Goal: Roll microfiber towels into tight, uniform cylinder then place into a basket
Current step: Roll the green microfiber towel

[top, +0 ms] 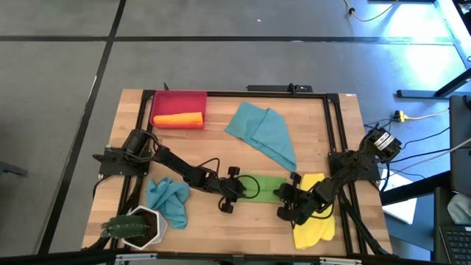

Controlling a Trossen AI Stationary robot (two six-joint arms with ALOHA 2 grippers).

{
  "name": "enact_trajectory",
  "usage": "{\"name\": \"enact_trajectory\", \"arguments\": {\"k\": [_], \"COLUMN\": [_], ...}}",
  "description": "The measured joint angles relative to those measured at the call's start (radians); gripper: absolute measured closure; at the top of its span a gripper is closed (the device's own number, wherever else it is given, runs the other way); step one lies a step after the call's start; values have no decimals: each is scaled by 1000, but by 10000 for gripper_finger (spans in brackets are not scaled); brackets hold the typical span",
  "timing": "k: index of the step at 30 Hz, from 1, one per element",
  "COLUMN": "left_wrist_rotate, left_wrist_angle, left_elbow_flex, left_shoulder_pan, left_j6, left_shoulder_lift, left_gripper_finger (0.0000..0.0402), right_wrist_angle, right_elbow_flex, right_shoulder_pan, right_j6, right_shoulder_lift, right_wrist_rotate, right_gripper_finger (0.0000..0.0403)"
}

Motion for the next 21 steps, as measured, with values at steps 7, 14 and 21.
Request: {"name": "enact_trajectory", "arguments": {"k": [7,14,21], "left_wrist_rotate": [-63,-148,-336], "left_wrist_angle": [-42,-148,-217], "left_elbow_flex": [38,97,101], "left_shoulder_pan": [-2,-73,-193], "left_j6": [63,181,461], "left_shoulder_lift": [-27,-71,-37], "left_gripper_finger": [255,231,220], "right_wrist_angle": [45,44,41], "right_elbow_flex": [-40,-41,-41], "right_shoulder_pan": [1,1,-7], "right_j6": [32,32,57], "right_shoulder_lift": [-1,-2,-2], "right_wrist_rotate": [-4,-12,-27], "right_gripper_finger": [384,398,392]}}
